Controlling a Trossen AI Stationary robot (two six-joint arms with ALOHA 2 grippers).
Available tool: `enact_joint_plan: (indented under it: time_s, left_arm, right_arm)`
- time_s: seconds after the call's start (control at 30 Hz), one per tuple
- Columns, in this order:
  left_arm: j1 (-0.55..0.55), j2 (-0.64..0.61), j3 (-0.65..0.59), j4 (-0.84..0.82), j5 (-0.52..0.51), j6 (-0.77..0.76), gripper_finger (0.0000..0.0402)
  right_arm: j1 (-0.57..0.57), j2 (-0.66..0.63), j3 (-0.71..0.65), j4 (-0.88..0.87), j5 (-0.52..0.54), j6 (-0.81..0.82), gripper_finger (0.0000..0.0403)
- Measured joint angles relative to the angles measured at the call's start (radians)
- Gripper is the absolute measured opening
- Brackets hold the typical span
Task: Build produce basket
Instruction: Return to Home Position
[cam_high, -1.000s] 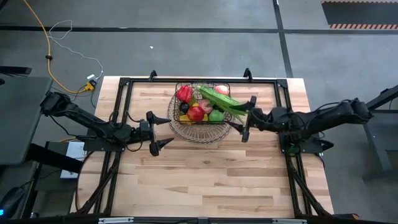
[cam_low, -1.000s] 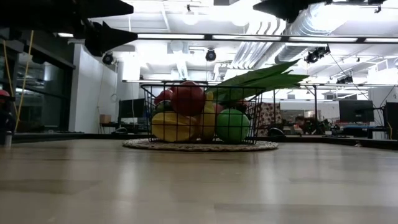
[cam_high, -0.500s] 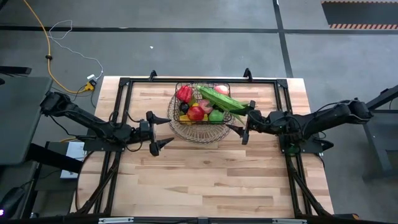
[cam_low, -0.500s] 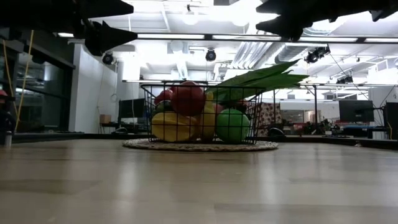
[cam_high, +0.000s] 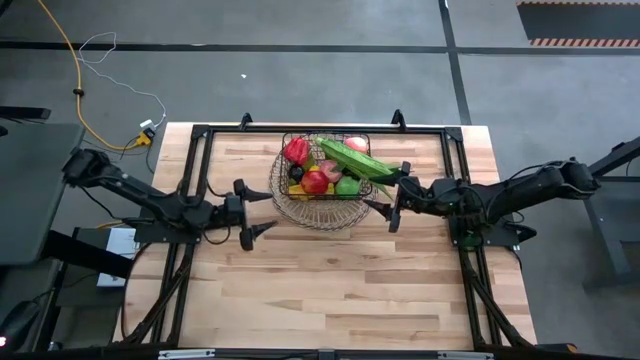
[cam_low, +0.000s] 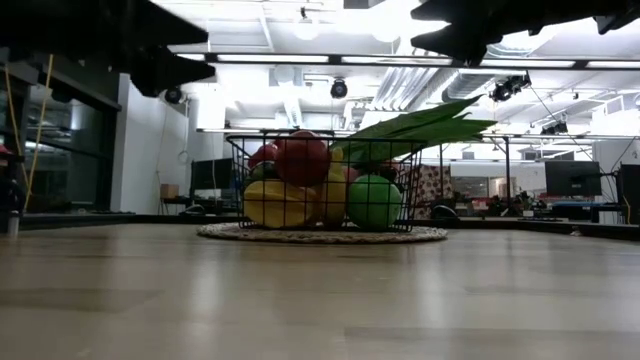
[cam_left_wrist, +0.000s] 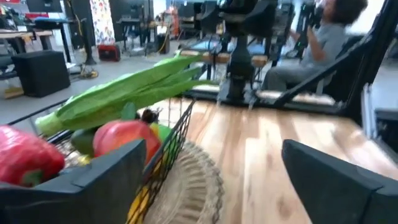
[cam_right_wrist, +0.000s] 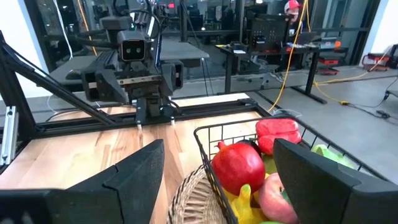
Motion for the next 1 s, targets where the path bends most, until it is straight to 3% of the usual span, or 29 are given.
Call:
enact_joint_plan:
  time_s: [0.17, 0.33, 0.47, 0.6, 0.8, 1.0]
  left_arm:
    - [0.034, -0.117, 0.0, -0.172, 0.016, -0.014, 0.028]
    - [0.064, -0.19, -0.002, -0.248, 0.019, -0.004, 0.0137]
    - [0.107, -0.22, -0.074, -0.154, 0.057, 0.026, 0.002]
    - [0.195, -0.257, -0.148, -0.081, 0.158, 0.004, 0.001]
    - [0.331, -0.306, -0.161, -0.086, 0.374, -0.024, 0.0001]
    - [0.373, -0.348, -0.163, -0.173, 0.331, -0.042, 0.0]
  right_arm:
    - [0.0, 0.0, 0.0, -0.022, 0.0, 0.019, 0.0291]
    - [0.0, 0.0, 0.0, -0.042, 0.0, 0.042, 0.0291]
    - [0.0, 0.0, 0.0, -0.053, 0.0, 0.063, 0.0291]
    - [0.0, 0.0, 0.001, -0.054, 0.0, 0.078, 0.0291]
    - [0.0, 0.0, 0.001, -0.054, 0.0, 0.078, 0.0291]
    - [0.0, 0.0, 0.001, -0.088, 0.0, 0.087, 0.0291]
